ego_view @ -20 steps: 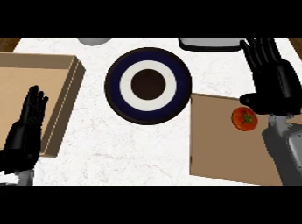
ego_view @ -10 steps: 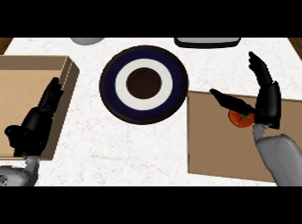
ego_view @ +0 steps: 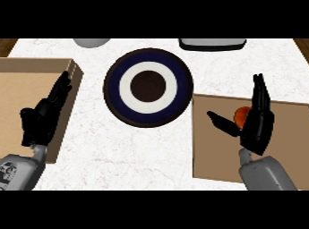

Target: Pick the tomato from the tray and place it in the plate

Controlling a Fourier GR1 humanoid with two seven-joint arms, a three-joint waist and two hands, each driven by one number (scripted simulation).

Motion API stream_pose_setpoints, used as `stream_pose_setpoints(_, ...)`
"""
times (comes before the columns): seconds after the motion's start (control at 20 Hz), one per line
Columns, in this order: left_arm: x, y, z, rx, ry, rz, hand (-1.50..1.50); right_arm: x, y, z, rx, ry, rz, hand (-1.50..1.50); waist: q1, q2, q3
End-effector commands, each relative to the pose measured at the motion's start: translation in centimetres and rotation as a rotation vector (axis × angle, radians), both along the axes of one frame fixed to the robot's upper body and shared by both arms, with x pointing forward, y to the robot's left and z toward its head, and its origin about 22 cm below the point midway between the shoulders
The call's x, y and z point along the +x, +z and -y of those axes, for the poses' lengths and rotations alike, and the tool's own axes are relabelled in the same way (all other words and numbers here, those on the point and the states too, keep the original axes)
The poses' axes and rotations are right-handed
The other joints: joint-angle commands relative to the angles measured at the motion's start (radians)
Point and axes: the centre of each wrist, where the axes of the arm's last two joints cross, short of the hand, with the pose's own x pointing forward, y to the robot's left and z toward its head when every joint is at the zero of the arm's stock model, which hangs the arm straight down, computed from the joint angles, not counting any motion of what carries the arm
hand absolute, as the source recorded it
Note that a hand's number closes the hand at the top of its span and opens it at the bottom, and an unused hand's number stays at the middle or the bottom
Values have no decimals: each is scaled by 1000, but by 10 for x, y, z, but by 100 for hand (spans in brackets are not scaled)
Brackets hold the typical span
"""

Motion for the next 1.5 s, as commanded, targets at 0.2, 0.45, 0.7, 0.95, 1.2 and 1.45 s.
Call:
stream_pose_setpoints(0.2,-2,-9,-5,11,0,-5,0,-22,45,25,-146,-136,-279,-150,-13,-10,-3)
stream_pose_setpoints(0.45,-1,-9,6,8,11,-23,0,-40,78,15,-146,-157,-536,-150,-9,-10,-1)
stream_pose_setpoints(0.7,9,2,-13,6,-6,-16,0,-42,114,-1,-139,-201,-671,-150,13,-1,1)
stream_pose_setpoints(0.95,27,-5,12,-10,-23,3,0,-44,127,2,-100,-170,-684,-150,14,2,2)
stream_pose_setpoints(1.2,31,-5,6,-11,-15,-23,0,-29,113,23,-97,-161,-746,-150,16,3,2)
stream_pose_setpoints(1.45,17,16,-6,0,-18,5,0,-26,94,25,-108,-182,-867,-150,21,1,3)
